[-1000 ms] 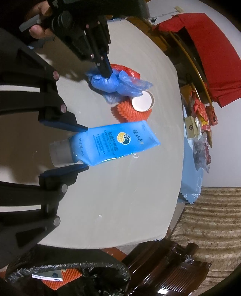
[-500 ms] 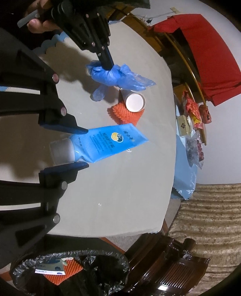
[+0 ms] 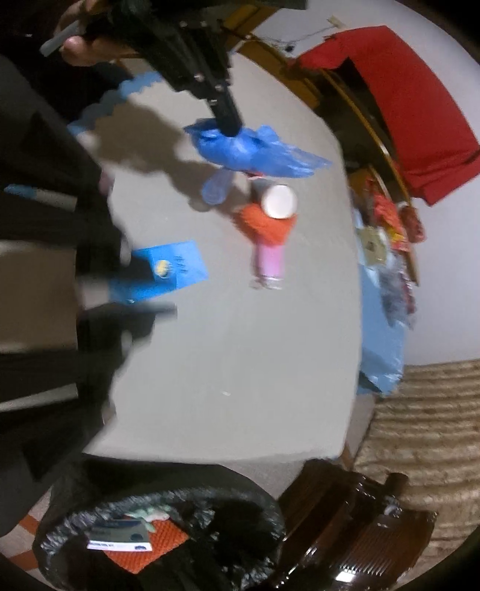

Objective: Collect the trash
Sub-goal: 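Carry the blue bag and blue tube over the bin and open both tools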

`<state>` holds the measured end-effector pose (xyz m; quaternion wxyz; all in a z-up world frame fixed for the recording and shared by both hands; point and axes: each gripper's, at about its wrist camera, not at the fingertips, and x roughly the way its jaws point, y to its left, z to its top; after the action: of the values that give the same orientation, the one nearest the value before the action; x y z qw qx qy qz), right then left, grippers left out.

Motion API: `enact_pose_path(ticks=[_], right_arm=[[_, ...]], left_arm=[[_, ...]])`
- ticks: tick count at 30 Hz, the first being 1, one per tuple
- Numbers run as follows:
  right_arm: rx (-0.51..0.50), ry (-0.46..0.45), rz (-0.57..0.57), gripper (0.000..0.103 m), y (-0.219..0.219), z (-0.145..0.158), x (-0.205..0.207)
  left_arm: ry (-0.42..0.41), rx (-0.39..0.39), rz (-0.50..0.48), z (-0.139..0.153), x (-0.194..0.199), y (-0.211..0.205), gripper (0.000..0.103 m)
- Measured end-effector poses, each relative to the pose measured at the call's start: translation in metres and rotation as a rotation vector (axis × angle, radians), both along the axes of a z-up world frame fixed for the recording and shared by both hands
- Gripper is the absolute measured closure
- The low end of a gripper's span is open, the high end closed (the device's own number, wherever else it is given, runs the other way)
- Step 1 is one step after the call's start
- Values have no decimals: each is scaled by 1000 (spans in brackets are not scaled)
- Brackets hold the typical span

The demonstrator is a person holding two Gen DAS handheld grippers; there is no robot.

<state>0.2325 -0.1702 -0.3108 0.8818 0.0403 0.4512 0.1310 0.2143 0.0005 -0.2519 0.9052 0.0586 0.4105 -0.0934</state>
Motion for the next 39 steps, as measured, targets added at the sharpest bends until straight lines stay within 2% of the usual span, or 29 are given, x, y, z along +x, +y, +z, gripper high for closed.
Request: enact_pose_path(ticks=[2, 6, 10, 11, 12, 13, 15, 20, 29, 33, 39], right_arm=[[-22, -11, 15, 38, 7, -6, -8], [-53, 38, 63, 39, 22, -29, -10], [-97, 75, 85, 39, 34, -49, -5], [-109, 81, 91, 42, 36, -54, -4], [-122, 94, 99, 56, 39, -59, -4], [-140, 105, 105, 64, 41, -63, -4], [-149, 98, 103, 70, 39, -66, -6], [-84, 70, 66, 72, 27, -45, -11], [-10, -58, -34, 73, -12, 24, -21], [-2, -97, -87, 74, -42, 46, -28], [-11, -121, -199, 74, -109, 66, -32]], left_arm=[[11, -1, 5, -8, -3, 2, 102], [48, -11, 13, -24, -6, 6, 102], [48, -20, 15, -25, -6, 9, 102], [47, -22, 16, -24, -6, 9, 102], [48, -23, 18, -25, -6, 10, 102], [52, -23, 20, -26, -6, 11, 102], [58, -23, 23, -28, -6, 11, 102], [46, -23, 18, -20, -10, 9, 102], [-3, -31, -2, 13, -19, -10, 102], [-30, -34, -32, 33, -18, -38, 102], [-46, -56, -95, 54, -13, -110, 102]])
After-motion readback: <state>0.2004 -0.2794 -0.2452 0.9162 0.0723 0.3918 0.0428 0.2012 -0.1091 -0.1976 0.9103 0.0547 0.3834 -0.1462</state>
